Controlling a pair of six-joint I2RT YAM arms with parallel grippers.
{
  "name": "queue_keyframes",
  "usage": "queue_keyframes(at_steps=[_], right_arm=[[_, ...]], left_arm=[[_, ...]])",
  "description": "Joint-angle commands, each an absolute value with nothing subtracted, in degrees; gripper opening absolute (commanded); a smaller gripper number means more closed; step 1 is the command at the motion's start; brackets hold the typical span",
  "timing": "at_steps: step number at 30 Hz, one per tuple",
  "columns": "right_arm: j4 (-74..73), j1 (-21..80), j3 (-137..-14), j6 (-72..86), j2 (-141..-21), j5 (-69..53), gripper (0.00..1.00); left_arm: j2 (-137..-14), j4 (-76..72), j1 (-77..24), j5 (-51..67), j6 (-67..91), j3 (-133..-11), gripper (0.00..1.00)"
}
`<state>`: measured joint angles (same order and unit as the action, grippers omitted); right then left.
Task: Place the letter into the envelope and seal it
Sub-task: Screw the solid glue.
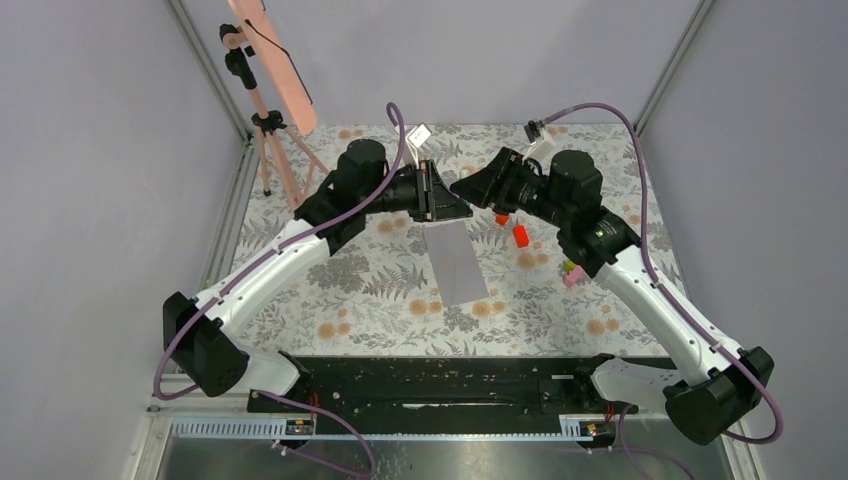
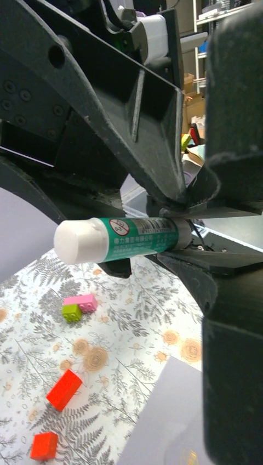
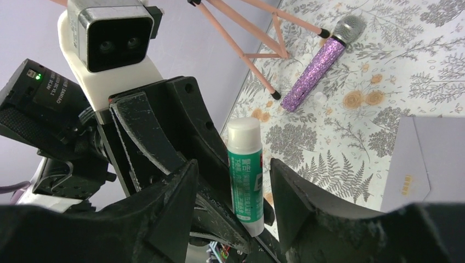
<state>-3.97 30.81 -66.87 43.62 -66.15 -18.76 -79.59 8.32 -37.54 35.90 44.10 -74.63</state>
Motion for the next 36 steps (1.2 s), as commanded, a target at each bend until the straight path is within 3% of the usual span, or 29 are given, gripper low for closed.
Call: queue_keyframes(at_steps=[1,6,16,19,24,25,27,30,32,36], right_arm=[[-1.8,29.8,-67.4,44.9,-67.0,-24.3,0.58],[-1.6,29.6,-67.6,44.7,-67.4,-25.0,0.50],[-1.8,28.4,-67.4,45.1,-68.4,-25.5,0.47],[-1.4,28.2,-67.2,44.0,-68.3,-26.2,0.01],[12.1,28.2,-62.2,38.9,-65.0,-33.7,0.00],[13.9,28.2,-61.2,37.6,-64.2,-34.5,0.00],[14.9,28.2,-60.4,33.7,-62.4,-35.3,0.00],[14.9,28.2,-60.2,29.5,-60.3,-37.4,0.00],[15.0,28.2,-60.8,28.0,-59.8,-39.9,0.00],[15.4,28.2,-63.3,28.0,-60.6,-45.0,0.00]], left_arm=[[-78.2,10.1,-36.9,38.0,39.9,-78.5,0.00],[-78.2,9.9,-36.6,38.2,39.9,-78.1,0.00],[-77.5,10.5,-36.4,40.2,38.2,-79.2,0.00],[-77.2,11.2,-36.3,40.1,37.2,-79.4,0.00],[-77.1,11.7,-36.0,40.7,36.7,-79.5,0.00],[-77.1,11.6,-35.9,41.1,36.9,-79.8,0.05],[-77.7,13.2,-35.7,42.6,37.1,-81.4,0.31],[-77.8,14.8,-35.8,44.6,36.8,-83.0,0.51],[-76.9,14.8,-35.7,44.6,36.0,-82.3,0.58],[-74.5,13.8,-35.7,46.7,34.7,-80.4,0.57]])
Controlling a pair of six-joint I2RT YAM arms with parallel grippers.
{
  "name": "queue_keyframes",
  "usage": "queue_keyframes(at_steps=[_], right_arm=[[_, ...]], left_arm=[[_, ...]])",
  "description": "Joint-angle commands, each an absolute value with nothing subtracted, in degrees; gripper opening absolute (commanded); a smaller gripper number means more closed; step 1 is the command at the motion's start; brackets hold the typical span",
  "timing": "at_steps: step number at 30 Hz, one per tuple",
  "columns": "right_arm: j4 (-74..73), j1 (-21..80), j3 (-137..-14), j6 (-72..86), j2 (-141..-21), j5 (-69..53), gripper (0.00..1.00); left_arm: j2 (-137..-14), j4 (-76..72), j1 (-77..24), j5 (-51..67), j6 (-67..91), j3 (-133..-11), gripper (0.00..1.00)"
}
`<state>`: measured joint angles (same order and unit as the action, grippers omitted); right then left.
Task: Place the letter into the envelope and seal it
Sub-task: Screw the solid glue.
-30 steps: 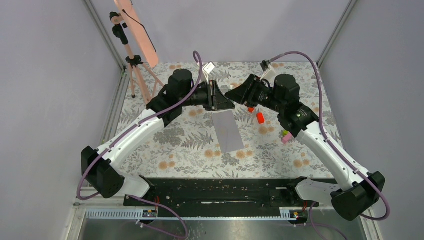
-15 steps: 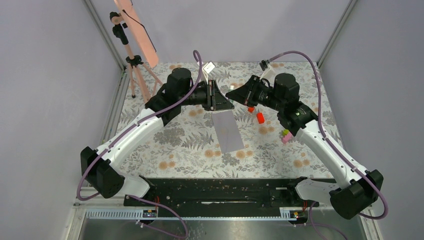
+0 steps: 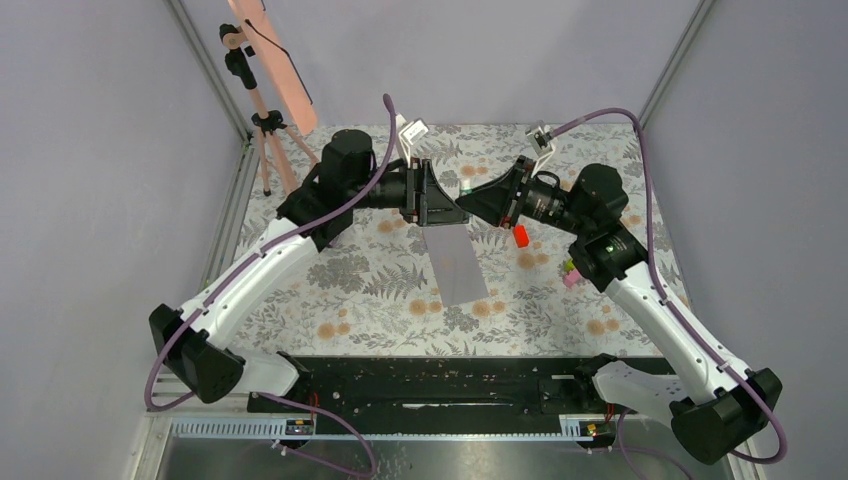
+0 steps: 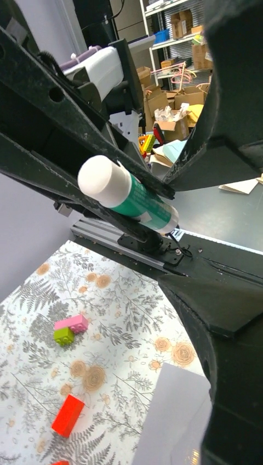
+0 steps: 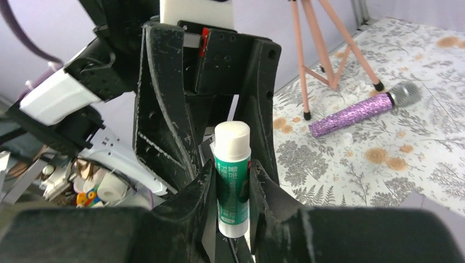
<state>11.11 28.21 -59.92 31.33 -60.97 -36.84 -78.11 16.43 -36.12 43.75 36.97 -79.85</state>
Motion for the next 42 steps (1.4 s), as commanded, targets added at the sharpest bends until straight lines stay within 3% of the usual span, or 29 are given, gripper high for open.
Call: queue_keyframes(at_steps=[1,5,11,18,23,27,31,42], right_arm=[[16.1,28.2,-63.5,28.5,-60.8,-45.9,0.00],[18.2,28.2,-63.4,29.3,-61.0,-47.1,0.00],[19.8,28.2,-63.1,29.7,-60.7,-48.2,0.00],[19.8,28.2,-63.3,28.3,-60.3,-49.1,0.00],[14.5,28.2,-64.5,32.5,-60.1,-35.7,0.00],[4.1,28.7,-73.0,40.4,-63.0,-27.2,0.00],[-7.4,30.7,-79.9,37.2,-65.2,-20.2,0.00],[-18.4,32.6,-87.0,35.1,-67.0,-11.0,0.00]], left_arm=[[-74.0,13.7,-35.7,47.3,34.6,-80.1,0.57],[-72.8,13.5,-35.6,48.5,34.2,-79.2,0.55],[-71.9,10.4,-35.5,48.9,34.6,-76.7,0.66],[-70.7,4.2,-35.5,50.9,36.3,-73.6,0.68],[-69.9,2.9,-35.5,47.4,37.3,-72.9,0.68],[-69.0,0.5,-36.0,41.4,39.7,-71.2,0.68],[-67.9,0.2,-36.6,37.5,39.9,-71.6,0.69],[-72.7,8.6,-43.2,22.5,36.7,-83.2,0.70]])
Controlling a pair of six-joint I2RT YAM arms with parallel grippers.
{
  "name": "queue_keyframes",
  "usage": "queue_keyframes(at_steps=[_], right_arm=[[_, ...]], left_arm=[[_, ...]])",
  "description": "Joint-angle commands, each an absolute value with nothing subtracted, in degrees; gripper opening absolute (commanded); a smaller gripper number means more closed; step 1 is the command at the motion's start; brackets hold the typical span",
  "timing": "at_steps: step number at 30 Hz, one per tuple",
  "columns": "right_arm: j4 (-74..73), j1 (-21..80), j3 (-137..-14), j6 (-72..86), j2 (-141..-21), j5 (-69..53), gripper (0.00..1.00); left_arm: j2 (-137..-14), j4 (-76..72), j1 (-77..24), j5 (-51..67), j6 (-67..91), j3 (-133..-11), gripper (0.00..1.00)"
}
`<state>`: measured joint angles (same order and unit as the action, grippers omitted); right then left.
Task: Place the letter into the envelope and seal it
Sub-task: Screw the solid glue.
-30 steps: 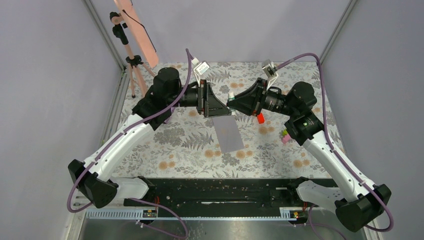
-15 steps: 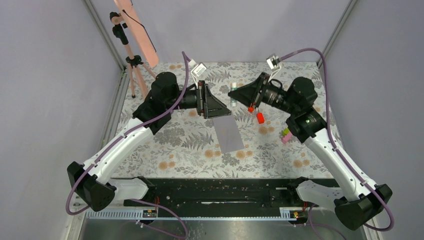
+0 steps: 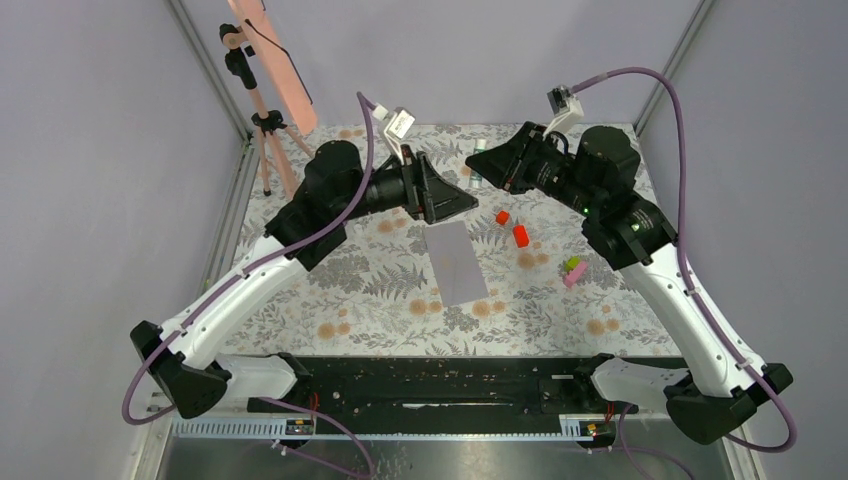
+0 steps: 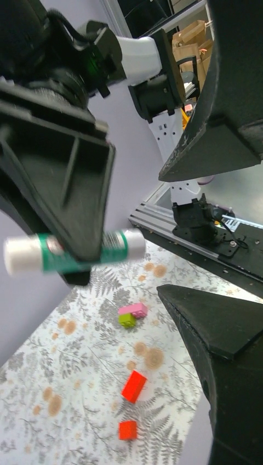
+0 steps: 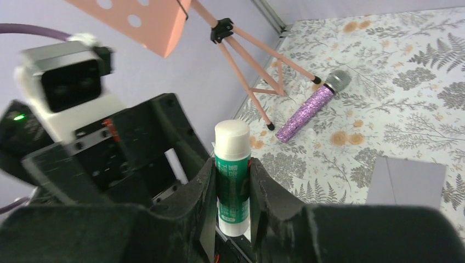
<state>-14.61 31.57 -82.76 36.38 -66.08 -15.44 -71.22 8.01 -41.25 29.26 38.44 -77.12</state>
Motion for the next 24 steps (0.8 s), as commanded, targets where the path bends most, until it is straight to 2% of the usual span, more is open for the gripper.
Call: queue_keyframes(at_steps=[1,5,15,20,24], right_arm=[[-18.5,32.7,-87.2,35.3,-67.2,-11.2,0.00],[-18.0,33.0,-87.9,35.3,-68.0,-12.1,0.00],[-16.2,33.0,-87.4,35.8,-68.3,-13.6,0.00],[-15.5,33.0,-87.0,35.9,-68.4,-14.0,0.00],[-15.0,33.0,-86.6,35.9,-68.2,-14.5,0.00]], left_arm=[[-73.3,8.6,-43.5,22.5,36.7,-83.9,0.70],[-76.1,10.9,-44.9,22.3,35.8,-87.3,0.69],[-78.4,14.3,-45.1,20.9,34.9,-90.2,0.51],[-78.0,13.7,-45.2,20.6,34.9,-89.6,0.37],[-76.3,11.6,-44.7,19.5,35.9,-87.6,0.15]])
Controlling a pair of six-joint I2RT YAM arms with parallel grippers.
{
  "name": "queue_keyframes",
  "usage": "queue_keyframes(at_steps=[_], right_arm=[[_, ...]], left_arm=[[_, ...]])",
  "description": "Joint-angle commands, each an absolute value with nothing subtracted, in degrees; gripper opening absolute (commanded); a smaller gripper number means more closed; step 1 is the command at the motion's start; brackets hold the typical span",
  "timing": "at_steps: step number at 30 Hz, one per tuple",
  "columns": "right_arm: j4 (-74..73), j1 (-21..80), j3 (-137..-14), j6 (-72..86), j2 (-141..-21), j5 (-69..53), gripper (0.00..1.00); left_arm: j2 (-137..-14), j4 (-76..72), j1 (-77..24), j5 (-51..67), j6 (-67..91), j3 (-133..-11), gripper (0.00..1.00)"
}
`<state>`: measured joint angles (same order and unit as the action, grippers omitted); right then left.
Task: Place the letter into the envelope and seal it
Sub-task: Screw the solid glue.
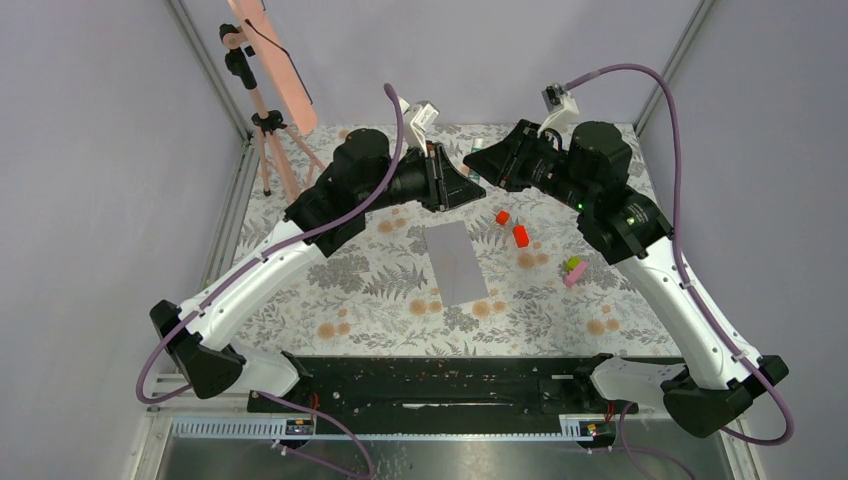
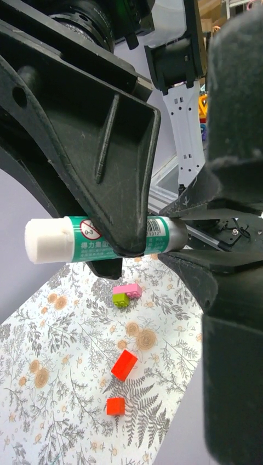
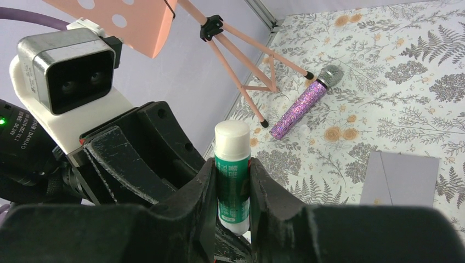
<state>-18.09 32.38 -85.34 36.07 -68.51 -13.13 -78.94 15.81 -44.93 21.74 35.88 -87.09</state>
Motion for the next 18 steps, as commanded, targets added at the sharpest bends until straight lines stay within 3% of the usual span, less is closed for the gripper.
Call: queue_keyframes(at_steps=[1,4,7,8,11,18], right_arm=[[-14.9,33.0,-86.5,35.9,-68.1,-14.6,0.00],[-14.3,33.0,-85.8,35.8,-67.7,-14.8,0.00],[-14.1,33.0,-85.5,35.6,-67.5,-15.2,0.00],[-14.0,33.0,-85.6,35.7,-67.5,-15.3,0.00],[-14.0,33.0,-85.5,35.7,-67.5,-15.5,0.00],[-14.0,33.0,-86.0,35.5,-67.9,-16.1,0.00]], left_arm=[[-76.0,10.9,-44.4,19.9,36.3,-87.0,0.11],[-75.0,7.6,-42.8,22.6,39.1,-84.9,0.01],[-74.6,4.3,-40.7,25.6,42.2,-82.8,0.00],[-74.6,4.0,-40.4,25.9,42.6,-82.5,0.02],[-74.8,4.3,-40.2,26.1,42.8,-82.6,0.29],[-75.8,4.6,-40.2,26.8,42.8,-83.9,0.31]])
